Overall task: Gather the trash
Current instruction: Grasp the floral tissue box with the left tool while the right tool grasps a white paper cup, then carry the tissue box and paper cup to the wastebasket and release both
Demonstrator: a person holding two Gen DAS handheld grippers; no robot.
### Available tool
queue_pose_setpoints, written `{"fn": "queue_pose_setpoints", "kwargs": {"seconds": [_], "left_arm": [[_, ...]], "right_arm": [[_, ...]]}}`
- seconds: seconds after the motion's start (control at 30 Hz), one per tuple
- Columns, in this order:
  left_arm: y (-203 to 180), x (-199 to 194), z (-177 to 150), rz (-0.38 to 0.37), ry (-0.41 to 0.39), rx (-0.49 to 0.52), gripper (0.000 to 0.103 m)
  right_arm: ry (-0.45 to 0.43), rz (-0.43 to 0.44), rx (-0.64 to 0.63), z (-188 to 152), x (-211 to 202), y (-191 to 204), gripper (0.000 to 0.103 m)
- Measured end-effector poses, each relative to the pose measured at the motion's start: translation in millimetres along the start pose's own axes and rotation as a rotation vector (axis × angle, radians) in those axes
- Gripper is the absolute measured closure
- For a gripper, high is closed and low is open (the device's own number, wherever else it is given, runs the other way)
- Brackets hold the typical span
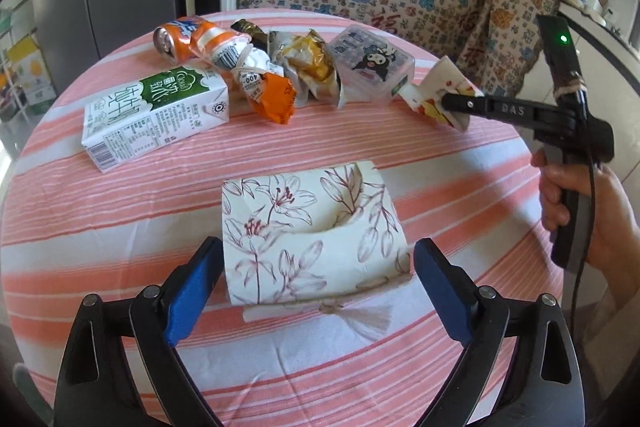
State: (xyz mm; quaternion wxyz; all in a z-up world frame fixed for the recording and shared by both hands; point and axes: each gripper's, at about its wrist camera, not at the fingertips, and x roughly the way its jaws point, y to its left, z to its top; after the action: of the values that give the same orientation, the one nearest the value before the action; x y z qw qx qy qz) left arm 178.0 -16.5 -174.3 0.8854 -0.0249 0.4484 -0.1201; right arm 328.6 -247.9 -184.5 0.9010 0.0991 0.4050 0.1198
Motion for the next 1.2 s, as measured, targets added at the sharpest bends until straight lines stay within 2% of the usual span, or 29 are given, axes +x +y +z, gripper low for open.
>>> {"fn": "queue_pose_setpoints", "kwargs": {"seconds": [0.1, 0.2, 0.27, 0.37, 0.43, 0.53, 0.57, 0.63, 0.73, 0.9, 1.2], "left_arm": [[-1.7, 6.4, -0.8, 0.019, 0.018, -0.025, 0.006], [6.1, 16.3, -0.5, 0.039, 0.053, -0.107, 0.006], [9.1, 14.3, 1.5, 0.040, 0.044, -0.135, 0.006], [5.8, 7.9, 4.4, 0.042, 0.019, -0.138, 0.006], [-0.4, 10.7, 5.5, 0.053, 0.022, -0.126, 0.004], [-6.1, 25.8, 6.9, 0.098, 0.041, -0.124, 0.004], [-6.2, 29.7, 7.3, 0.121, 0.042, -0.124, 0.005], [-4.2, 28.9, 8.1, 0.147, 0.026, -0.112, 0.016], [1.0, 16.4, 11.9, 0.100, 0.008, -0.106, 0.018], [4.0, -12.0, 21.9, 0.070, -0.047, -0.086, 0.019], [-14.3, -46.5, 32.7, -0.003, -0.109, -0.073, 0.019]], "right_arm": [[-0.014, -0.055, -0.056, -17.1, -29.0, 7.7, 0.091], [-0.015, -0.061, -0.064, -33.0, -52.8, 11.2, 0.091], [-0.021, -0.067, -0.084, -42.9, -67.5, 15.5, 0.091], [-0.040, -0.098, -0.112, -56.0, -88.7, 18.7, 0.091], [-0.047, -0.098, -0.088, -62.0, -99.8, 13.9, 0.091], [-0.052, -0.090, -0.062, -69.7, -106.7, 9.2, 0.091], [-0.052, -0.093, -0.064, -69.7, -106.3, 9.0, 0.091], [-0.056, -0.098, -0.077, -70.0, -105.8, 10.8, 0.091], [-0.064, -0.090, -0.076, -70.1, -108.3, 11.5, 0.091], [-0.085, -0.078, -0.056, -66.7, -122.0, 5.6, 0.091], [-0.098, -0.083, -0.027, -69.8, -139.4, -11.0, 0.091]]}}
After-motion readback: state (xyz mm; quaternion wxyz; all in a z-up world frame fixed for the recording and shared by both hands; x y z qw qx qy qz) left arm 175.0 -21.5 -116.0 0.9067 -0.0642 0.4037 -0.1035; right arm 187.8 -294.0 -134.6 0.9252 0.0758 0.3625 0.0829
